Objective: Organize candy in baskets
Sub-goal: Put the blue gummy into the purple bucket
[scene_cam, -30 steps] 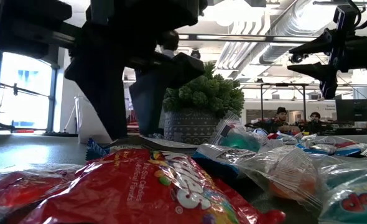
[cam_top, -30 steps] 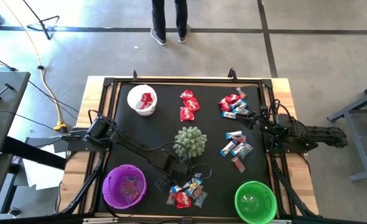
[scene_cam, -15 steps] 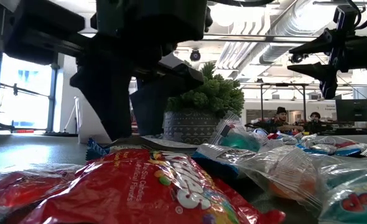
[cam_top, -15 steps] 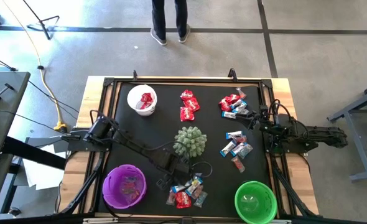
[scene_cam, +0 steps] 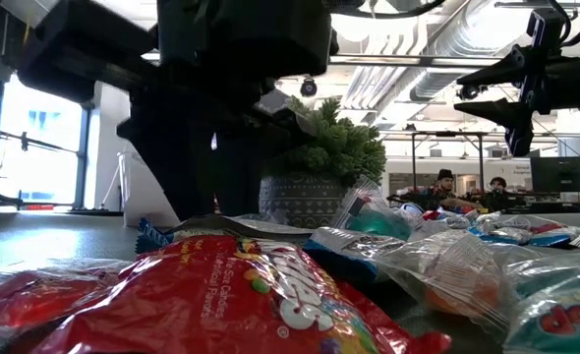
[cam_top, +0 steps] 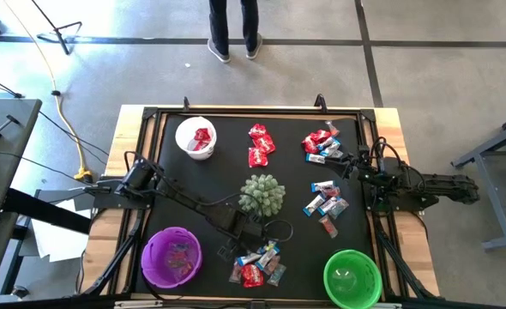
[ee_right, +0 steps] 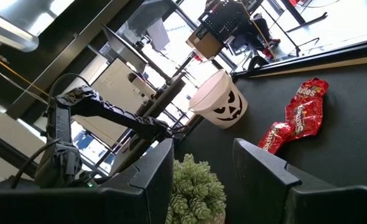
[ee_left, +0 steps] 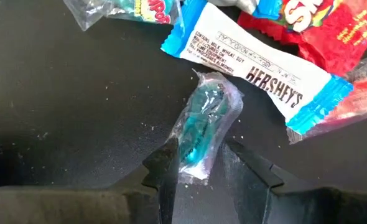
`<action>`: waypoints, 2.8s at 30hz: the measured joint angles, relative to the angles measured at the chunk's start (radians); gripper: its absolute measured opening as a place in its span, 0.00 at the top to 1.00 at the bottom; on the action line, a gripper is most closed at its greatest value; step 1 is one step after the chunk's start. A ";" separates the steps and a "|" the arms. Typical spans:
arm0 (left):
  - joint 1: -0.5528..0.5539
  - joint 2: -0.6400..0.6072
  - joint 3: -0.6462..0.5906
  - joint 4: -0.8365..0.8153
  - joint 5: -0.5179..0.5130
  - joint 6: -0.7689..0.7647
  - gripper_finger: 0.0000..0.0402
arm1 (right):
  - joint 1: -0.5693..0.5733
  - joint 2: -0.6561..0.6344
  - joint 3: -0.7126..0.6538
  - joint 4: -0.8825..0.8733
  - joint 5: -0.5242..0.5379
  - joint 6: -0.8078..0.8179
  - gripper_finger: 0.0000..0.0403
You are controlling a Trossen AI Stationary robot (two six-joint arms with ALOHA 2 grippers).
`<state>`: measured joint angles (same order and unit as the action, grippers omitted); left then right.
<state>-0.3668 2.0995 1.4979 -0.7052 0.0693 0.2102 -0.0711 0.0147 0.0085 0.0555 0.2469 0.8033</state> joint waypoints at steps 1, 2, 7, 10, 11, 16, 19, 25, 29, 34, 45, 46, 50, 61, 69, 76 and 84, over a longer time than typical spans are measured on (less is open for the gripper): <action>0.000 0.007 0.000 -0.001 0.000 -0.001 0.72 | 0.000 0.000 0.000 0.000 0.000 0.000 0.60; 0.000 0.015 0.000 -0.004 0.001 -0.003 0.72 | 0.000 0.000 0.000 0.000 0.000 0.000 0.60; -0.003 0.027 0.002 0.004 0.019 -0.037 0.73 | 0.000 0.000 0.000 0.000 0.000 0.000 0.60; -0.006 0.025 0.002 0.004 0.012 -0.052 0.73 | 0.000 0.000 0.000 0.000 0.000 0.000 0.60; -0.006 0.025 0.002 0.004 0.010 -0.063 0.73 | 0.000 0.000 0.000 0.000 0.000 0.000 0.60; -0.006 0.025 0.001 0.002 0.008 -0.135 0.79 | 0.000 0.000 0.000 0.000 0.000 0.000 0.60; -0.008 0.025 0.001 0.001 0.008 -0.163 0.85 | 0.000 0.000 0.000 0.000 0.000 0.000 0.60; -0.014 0.009 -0.001 -0.027 0.013 -0.184 0.90 | 0.000 0.000 0.000 0.000 0.000 0.000 0.60; -0.019 -0.018 -0.002 -0.040 0.016 -0.217 0.90 | 0.000 0.000 0.000 0.000 0.000 0.000 0.60; -0.028 -0.070 -0.002 -0.057 0.012 -0.260 0.95 | 0.000 0.000 0.000 0.000 0.000 0.000 0.60; -0.071 -0.296 -0.002 -0.201 0.008 -0.484 0.97 | 0.000 -0.001 0.000 0.000 0.000 0.000 0.60; -0.077 -0.323 -0.002 -0.213 0.008 -0.509 0.97 | 0.000 0.000 0.000 0.000 0.000 0.000 0.60; -0.118 -0.442 -0.001 -0.245 0.027 -0.653 0.97 | 0.000 0.000 0.000 0.000 0.000 0.000 0.60; -0.337 -0.622 0.000 -0.515 0.026 -1.144 0.97 | 0.000 -0.001 0.000 0.000 0.000 0.000 0.60; -0.523 -0.621 0.000 -0.594 -0.092 -1.371 0.91 | 0.000 -0.001 0.000 0.000 0.000 0.000 0.60; -0.585 -0.619 0.000 -0.608 -0.135 -1.462 0.80 | 0.000 -0.001 0.000 0.000 0.000 0.000 0.60; -0.581 -0.619 0.000 -0.534 -0.299 -1.253 0.77 | 0.000 -0.001 0.000 0.000 0.000 0.000 0.60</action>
<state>-0.9476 1.4807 1.4979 -1.2393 -0.2296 -1.0433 -0.0711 0.0139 0.0086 0.0551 0.2467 0.8033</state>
